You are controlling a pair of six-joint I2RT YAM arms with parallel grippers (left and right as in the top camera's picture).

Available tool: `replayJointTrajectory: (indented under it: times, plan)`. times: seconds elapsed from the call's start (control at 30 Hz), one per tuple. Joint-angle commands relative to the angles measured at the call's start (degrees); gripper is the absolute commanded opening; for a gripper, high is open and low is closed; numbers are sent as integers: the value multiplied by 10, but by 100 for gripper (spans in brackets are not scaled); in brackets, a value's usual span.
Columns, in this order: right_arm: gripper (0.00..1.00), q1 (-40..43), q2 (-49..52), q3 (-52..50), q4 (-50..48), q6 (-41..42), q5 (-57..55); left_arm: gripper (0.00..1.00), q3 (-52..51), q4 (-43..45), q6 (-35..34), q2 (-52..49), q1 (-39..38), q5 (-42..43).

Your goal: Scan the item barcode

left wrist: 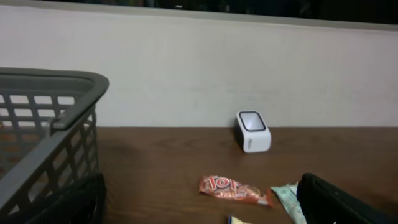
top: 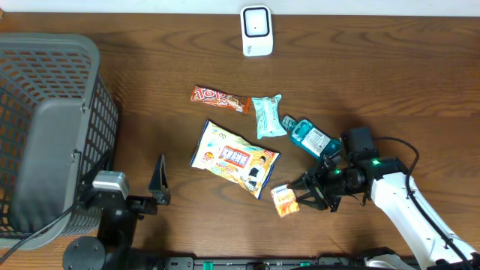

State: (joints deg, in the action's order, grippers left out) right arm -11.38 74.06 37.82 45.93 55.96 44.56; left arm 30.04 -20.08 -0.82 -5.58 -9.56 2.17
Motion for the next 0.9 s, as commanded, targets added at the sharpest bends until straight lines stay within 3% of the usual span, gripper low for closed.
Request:
replayJointTrajectory:
  times: [0.0, 0.1, 0.2, 0.27, 0.37, 0.43, 0.63, 0.87]
  plan:
    - [77, -9, -5, -1, 21, -84, -138, 98, 2, -27, 23, 30, -2, 19]
    - [52, -31, -5, -2, 28, -60, -141, 98, 2, -51, 23, 45, -2, 19]
    - [43, -62, -5, -2, 27, 24, -152, 98, 2, -73, 23, 54, -2, 20]
    - [44, -87, -5, -2, 27, 92, -181, 98, 2, -82, 23, 54, -2, 20]
    - [53, -155, -5, -2, 27, 227, -262, 98, 2, -88, 23, 54, -2, 20]
    - [56, -176, -5, -2, 23, 260, -287, 98, 2, -88, 23, 54, -2, 19]
    - [52, -219, 8, -4, -14, 294, -328, 98, 2, -88, 30, 54, -2, 20]
    - [46, -245, 99, -13, -68, 344, -327, 98, 2, -90, 51, 54, -2, 81]
